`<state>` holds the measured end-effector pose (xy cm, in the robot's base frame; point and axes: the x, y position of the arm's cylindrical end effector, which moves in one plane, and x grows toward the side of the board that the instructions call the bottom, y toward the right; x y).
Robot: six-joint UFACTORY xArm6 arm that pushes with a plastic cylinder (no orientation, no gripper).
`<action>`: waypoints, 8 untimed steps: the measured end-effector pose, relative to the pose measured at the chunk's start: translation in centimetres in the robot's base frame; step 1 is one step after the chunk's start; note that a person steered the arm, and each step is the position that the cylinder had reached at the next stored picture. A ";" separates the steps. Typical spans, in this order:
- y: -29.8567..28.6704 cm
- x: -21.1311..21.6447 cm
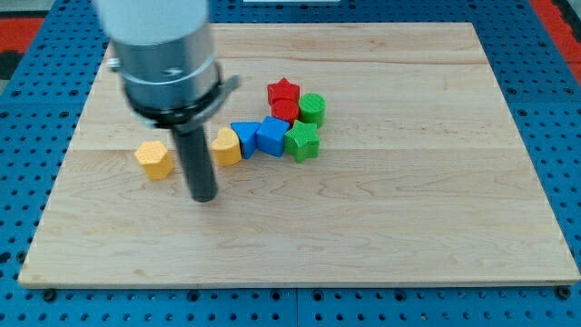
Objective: Move the green circle diagonal to red circle
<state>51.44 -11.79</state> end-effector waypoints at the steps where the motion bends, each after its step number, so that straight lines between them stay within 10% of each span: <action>1: -7.0 -1.2; 3: 3.5 -11.1; 6: -2.3 -5.5; 8: -4.2 -13.3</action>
<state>38.11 -15.97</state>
